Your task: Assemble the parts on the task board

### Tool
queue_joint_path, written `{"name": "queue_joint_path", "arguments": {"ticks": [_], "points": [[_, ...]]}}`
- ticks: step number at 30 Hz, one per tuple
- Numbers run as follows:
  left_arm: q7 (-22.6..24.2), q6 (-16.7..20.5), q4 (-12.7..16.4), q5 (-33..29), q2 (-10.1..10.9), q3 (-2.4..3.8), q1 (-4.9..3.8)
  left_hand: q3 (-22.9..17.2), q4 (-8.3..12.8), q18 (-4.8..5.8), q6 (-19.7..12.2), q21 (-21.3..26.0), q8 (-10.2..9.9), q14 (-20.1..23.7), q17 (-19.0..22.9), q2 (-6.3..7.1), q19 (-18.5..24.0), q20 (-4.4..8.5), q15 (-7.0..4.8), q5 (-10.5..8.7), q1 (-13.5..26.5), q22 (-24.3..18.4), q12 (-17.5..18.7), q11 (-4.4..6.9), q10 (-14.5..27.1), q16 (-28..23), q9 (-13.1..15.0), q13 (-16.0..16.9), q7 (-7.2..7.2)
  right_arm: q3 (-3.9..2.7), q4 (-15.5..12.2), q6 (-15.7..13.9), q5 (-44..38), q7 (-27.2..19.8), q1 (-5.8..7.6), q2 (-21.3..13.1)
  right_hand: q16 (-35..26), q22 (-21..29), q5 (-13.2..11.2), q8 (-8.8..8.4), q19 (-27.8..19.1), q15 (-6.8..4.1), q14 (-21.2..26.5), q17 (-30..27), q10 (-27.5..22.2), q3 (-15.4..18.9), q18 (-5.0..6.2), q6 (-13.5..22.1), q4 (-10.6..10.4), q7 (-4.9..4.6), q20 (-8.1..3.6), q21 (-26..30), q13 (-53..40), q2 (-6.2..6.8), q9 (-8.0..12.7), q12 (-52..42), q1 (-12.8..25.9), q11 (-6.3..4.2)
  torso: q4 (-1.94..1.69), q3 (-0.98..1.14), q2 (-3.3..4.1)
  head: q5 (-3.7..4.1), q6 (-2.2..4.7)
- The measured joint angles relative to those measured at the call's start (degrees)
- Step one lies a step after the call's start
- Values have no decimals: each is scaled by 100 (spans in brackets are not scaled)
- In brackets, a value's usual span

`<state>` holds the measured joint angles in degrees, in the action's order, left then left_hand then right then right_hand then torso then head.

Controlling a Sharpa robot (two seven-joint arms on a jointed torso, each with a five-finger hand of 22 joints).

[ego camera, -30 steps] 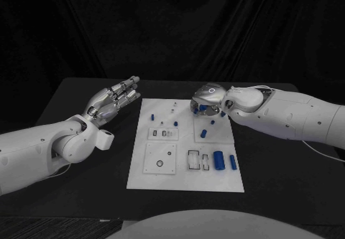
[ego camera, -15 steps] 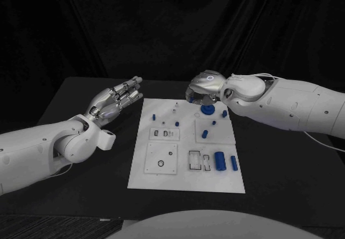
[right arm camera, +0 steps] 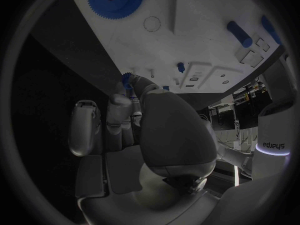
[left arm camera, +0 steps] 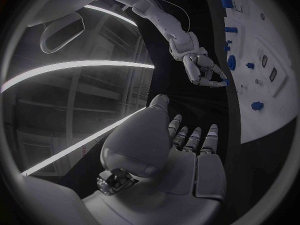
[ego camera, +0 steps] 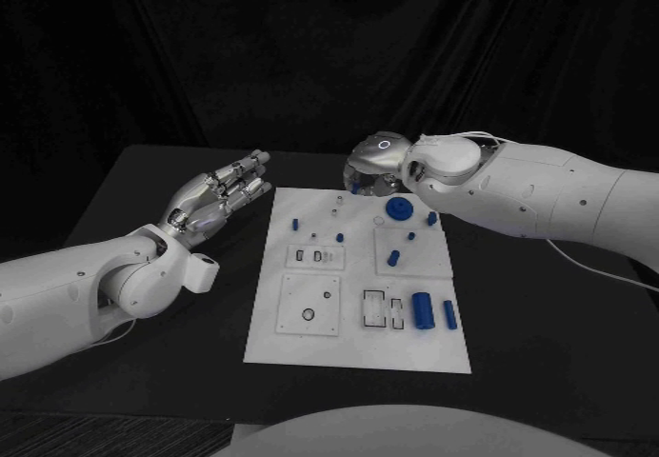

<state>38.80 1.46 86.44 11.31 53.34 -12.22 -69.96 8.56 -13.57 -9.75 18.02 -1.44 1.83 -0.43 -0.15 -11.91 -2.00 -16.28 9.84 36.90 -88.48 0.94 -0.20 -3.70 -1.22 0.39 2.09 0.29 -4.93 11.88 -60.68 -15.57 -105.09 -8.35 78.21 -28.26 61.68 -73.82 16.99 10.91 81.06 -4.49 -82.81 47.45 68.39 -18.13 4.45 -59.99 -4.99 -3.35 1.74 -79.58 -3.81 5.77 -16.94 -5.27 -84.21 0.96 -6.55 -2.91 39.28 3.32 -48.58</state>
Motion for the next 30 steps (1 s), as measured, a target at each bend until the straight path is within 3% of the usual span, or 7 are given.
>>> {"name": "queue_joint_path", "arguments": {"ticks": [9,16,22,30], "points": [[0,-27,-34,1,-7,0,0,-30,30,0,20,0,22,0,0,0,0,0,0,22,0,0,0,21,-21,0,5,10,-20,0,181,128,59,-10,-14,176,10,-31,-2,-26,0,0,0,60,0,-32,0,54,31,-5,0,0,-1,0,-21,24,1,0,-124,-34,64,122,65],[0,-47,-70,1,-42,-1,0,-30,30,0,20,0,22,0,-1,0,0,0,0,22,0,-1,0,21,-21,0,5,10,-20,0,250,142,85,-14,-19,264,25,-47,-2,-27,0,0,0,71,-2,-32,1,54,31,-4,0,0,-16,2,-31,36,2,1,-194,-57,98,196,94],[0,-73,-93,1,-59,-1,0,-61,30,0,20,0,22,-21,-1,0,0,0,21,22,0,-1,0,21,-21,0,4,9,-20,0,296,143,97,-15,-31,308,25,-47,-2,-27,0,0,0,67,-2,-31,1,54,32,-4,0,0,-22,3,-41,47,2,2,-214,-68,102,208,80],[0,-106,-107,1,-72,-1,0,-61,30,0,51,0,22,-21,-2,0,0,0,21,22,0,-1,0,21,-21,0,9,9,-51,-2,402,160,99,0,-87,350,25,-82,-23,-27,0,20,61,44,16,-54,1,55,56,-4,0,0,-21,3,-74,68,2,-17,-212,-75,88,181,41]]}}
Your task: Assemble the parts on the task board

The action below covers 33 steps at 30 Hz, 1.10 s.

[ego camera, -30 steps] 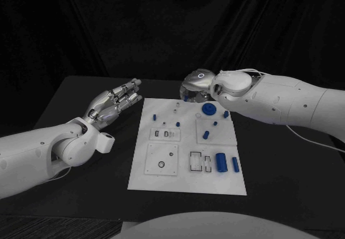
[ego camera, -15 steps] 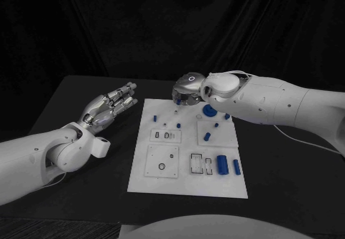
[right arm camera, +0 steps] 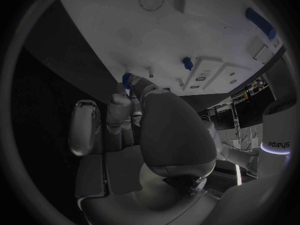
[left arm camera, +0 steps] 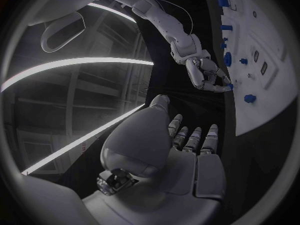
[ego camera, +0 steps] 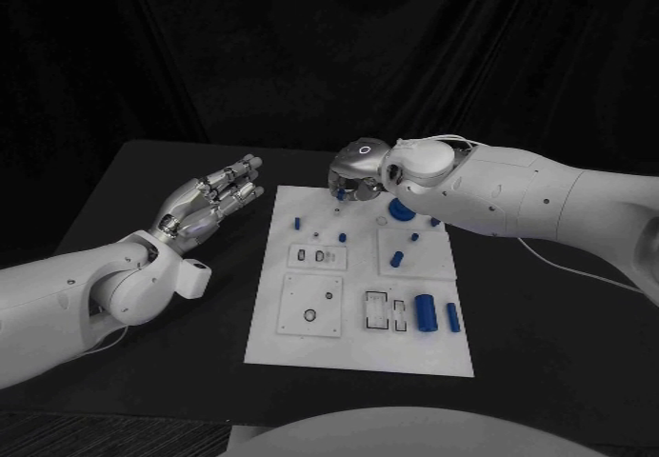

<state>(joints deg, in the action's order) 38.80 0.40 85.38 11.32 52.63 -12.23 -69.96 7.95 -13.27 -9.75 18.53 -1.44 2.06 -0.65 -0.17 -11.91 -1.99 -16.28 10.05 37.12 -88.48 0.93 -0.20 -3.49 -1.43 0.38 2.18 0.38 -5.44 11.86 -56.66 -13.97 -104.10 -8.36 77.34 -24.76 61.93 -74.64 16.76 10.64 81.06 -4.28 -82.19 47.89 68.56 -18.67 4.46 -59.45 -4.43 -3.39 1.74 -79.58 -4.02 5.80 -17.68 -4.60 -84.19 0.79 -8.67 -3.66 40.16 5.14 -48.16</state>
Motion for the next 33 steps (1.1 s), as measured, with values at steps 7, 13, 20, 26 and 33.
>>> {"name": "queue_joint_path", "arguments": {"ticks": [7,13,20,26,33], "points": [[0,-21,-16,0,-5,0,0,-1,1,0,0,0,0,0,0,0,0,0,0,0,0,0,0,0,0,0,0,0,0,-3,25,-27,-59,28,-10,-2,0,-10,-1,-5,0,0,0,-9,0,0,0,0,0,0,0,-24,3,0,-12,5,0,0,1,-10,-7,-12,-11],[0,-39,-43,0,-16,0,0,-16,16,0,0,0,0,21,0,0,0,0,20,0,0,-1,0,0,0,0,-1,-1,0,0,24,-100,-115,53,-24,-18,0,-27,-1,-5,0,0,0,16,-1,0,0,0,0,0,0,-24,4,1,-24,17,0,1,1,-13,-13,-7,-12],[0,-57,-68,0,-24,0,0,-16,16,0,21,0,0,21,0,-22,0,0,20,0,-22,-1,0,0,0,0,-1,-1,-21,1,14,-175,-161,81,-39,-57,0,-27,-1,-10,0,0,0,24,-1,1,0,0,0,0,0,-24,6,1,-36,22,0,1,5,-17,-18,-13,-9],[0,-69,-87,1,-31,0,0,-32,32,0,21,0,0,21,-1,-22,0,0,20,0,-22,-1,0,0,0,0,-1,-1,-21,1,17,-206,-182,108,-55,-70,0,-30,0,-11,0,0,0,23,-1,-16,0,0,-17,0,0,-24,4,1,-36,34,0,2,7,-20,-24,-12,-5],[0,-86,-107,1,-42,0,0,-38,26,0,21,0,0,21,-1,-22,0,0,20,0,-22,-1,0,-13,13,0,-1,-1,-21,1,24,-205,-194,130,-68,-64,-1,-30,30,-15,-21,3,36,22,-43,-15,0,0,-17,1,21,-24,3,2,-49,41,0,1,9,-23,-30,-7,-19]]}}
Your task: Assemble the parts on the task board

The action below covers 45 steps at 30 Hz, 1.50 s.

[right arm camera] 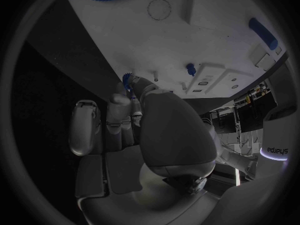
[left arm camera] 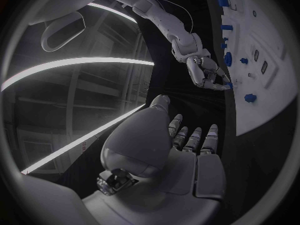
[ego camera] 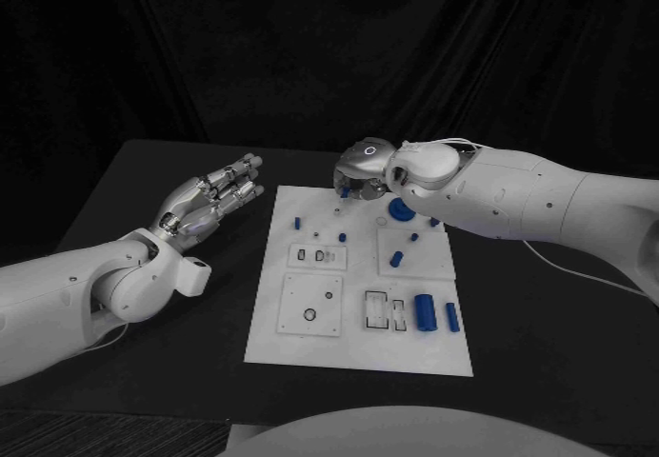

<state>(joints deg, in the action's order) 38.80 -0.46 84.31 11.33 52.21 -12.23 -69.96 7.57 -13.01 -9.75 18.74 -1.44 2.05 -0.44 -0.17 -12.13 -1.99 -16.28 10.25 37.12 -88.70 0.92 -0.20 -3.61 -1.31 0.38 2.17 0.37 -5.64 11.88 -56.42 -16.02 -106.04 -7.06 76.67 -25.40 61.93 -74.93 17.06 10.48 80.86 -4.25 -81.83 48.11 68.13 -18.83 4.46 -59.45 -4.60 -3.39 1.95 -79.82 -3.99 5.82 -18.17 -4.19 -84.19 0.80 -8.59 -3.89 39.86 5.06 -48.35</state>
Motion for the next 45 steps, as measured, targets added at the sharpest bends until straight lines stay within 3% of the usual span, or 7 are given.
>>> {"name": "queue_joint_path", "arguments": {"ticks": [20,37,45], "points": [[0,-47,-39,0,-25,-1,0,-33,14,0,43,0,0,0,0,0,-21,-21,0,0,0,0,0,-31,-13,0,6,0,-43,-15,58,3,-3,15,-28,63,0,35,1,0,-21,4,35,-50,-42,-32,1,71,0,-32,21,0,0,8,-35,25,7,2,-5,-11,-4,4,-51],[0,-89,-70,1,-51,-1,2,-54,12,0,51,0,0,0,0,-14,-21,-21,-1,0,-14,1,0,-45,-27,0,7,-1,-51,-9,10,83,-2,42,-58,44,-120,102,-70,-144,-113,27,137,-183,-84,-96,1,267,32,-21,30,63,-20,29,-29,36,29,3,-3,-15,-11,13,-53],[1,-111,-74,1,-69,-1,4,-73,22,-1,74,-12,0,-21,-1,-23,-21,-21,21,0,-23,4,0,-49,-31,0,11,-1,-74,-6,-13,162,-5,61,-82,34,-181,141,-115,-220,-172,51,202,-243,-249,-111,1,386,17,51,60,129,-9,69,-43,35,69,42,0,-15,-16,13,-39]]}}
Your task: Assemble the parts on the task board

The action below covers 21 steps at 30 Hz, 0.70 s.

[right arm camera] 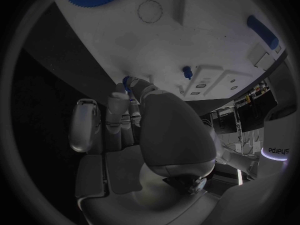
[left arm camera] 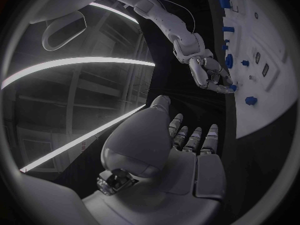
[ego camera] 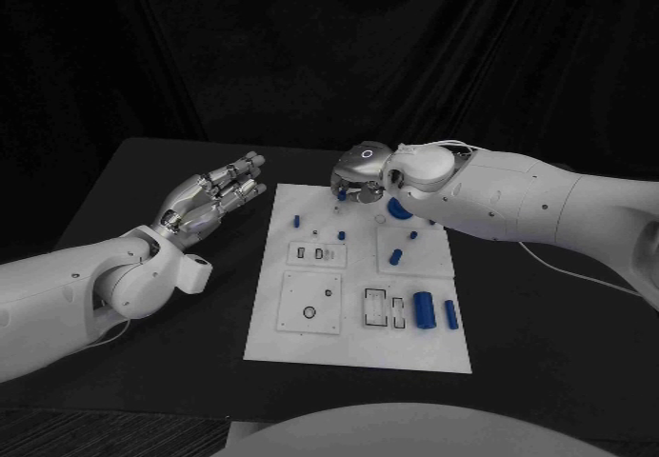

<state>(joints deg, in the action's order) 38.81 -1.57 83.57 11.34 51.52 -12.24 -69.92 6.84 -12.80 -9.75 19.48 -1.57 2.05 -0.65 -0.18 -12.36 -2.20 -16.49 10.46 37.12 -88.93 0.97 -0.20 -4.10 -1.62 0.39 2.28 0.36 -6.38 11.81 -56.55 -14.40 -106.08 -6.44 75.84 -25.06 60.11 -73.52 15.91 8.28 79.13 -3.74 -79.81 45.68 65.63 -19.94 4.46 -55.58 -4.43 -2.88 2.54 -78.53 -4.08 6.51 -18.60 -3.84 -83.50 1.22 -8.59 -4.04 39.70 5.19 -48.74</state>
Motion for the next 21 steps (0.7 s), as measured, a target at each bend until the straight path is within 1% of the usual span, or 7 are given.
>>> {"name": "queue_joint_path", "arguments": {"ticks": [4,6,9,11,13,15,21], "points": [[0,-8,-5,0,-5,0,1,-2,2,0,0,-10,0,0,0,0,0,0,0,0,0,0,0,0,0,0,0,0,0,3,-14,77,-2,45,-7,-11,-66,47,-4,-189,-74,47,89,-77,-366,-82,-1,297,19,154,42,55,24,53,51,0,53,80,1,2,0,2,-2],[0,-13,-6,0,-5,0,1,-16,16,0,-1,-10,0,0,0,0,0,0,0,0,0,0,0,0,0,0,0,0,1,5,-20,121,-3,89,-16,-21,-85,66,-4,-365,-116,91,133,-108,-611,-118,0,592,8,274,84,107,26,88,141,0,88,119,1,4,1,3,-5],[0,-21,-8,0,-5,0,2,-16,16,0,-1,-10,0,0,0,0,0,0,0,0,0,-1,0,-21,22,0,0,0,1,5,-21,174,-4,172,-24,-36,-289,202,-43,-444,-239,152,276,-333,-1327,-50,0,1317,76,491,161,267,36,126,396,0,126,201,1,4,1,3,-8],[0,-26,-9,0,-5,0,2,-16,16,0,-1,-10,0,0,0,0,0,0,0,0,0,-1,0,-21,22,0,0,0,1,6,-21,180,-5,228,-25,-55,-407,281,-87,-497,-327,192,377,-476,-1743,79,1,2080,110,579,187,367,35,87,671,0,165,251,1,4,1,1,-12],[0,-31,-9,0,-5,0,3,-16,16,0,-1,-10,0,0,0,0,0,0,0,0,0,-1,0,-21,22,0,0,0,1,6,-26,157,-5,293,-25,-95,-420,289,-87,-502,-344,201,386,-516,-1964,191,0,2455,131,601,203,385,34,64,829,0,188,268,1,4,1,1,-14],[0,-35,-9,0,-4,0,3,-16,16,0,-2,-10,0,0,0,0,0,0,0,0,0,-1,0,-21,22,0,0,0,1,6,-54,88,-5,346,-26,-163,-476,331,-110,-502,-376,201,410,-574,-2113,278,1,2656,149,613,217,452,28,21,929,0,230,251,1,4,1,10,-14],[1,-47,-24,1,1,0,7,-48,16,0,18,-10,0,0,0,0,0,0,0,0,0,-1,0,-41,2,0,-1,0,-19,5,-417,-387,28,456,-23,-616,-506,355,-183,-502,-402,200,447,-616,-2066,413,0,2523,134,530,206,487,-32,-55,958,0,307,210,-2,4,0,23,13]]}}
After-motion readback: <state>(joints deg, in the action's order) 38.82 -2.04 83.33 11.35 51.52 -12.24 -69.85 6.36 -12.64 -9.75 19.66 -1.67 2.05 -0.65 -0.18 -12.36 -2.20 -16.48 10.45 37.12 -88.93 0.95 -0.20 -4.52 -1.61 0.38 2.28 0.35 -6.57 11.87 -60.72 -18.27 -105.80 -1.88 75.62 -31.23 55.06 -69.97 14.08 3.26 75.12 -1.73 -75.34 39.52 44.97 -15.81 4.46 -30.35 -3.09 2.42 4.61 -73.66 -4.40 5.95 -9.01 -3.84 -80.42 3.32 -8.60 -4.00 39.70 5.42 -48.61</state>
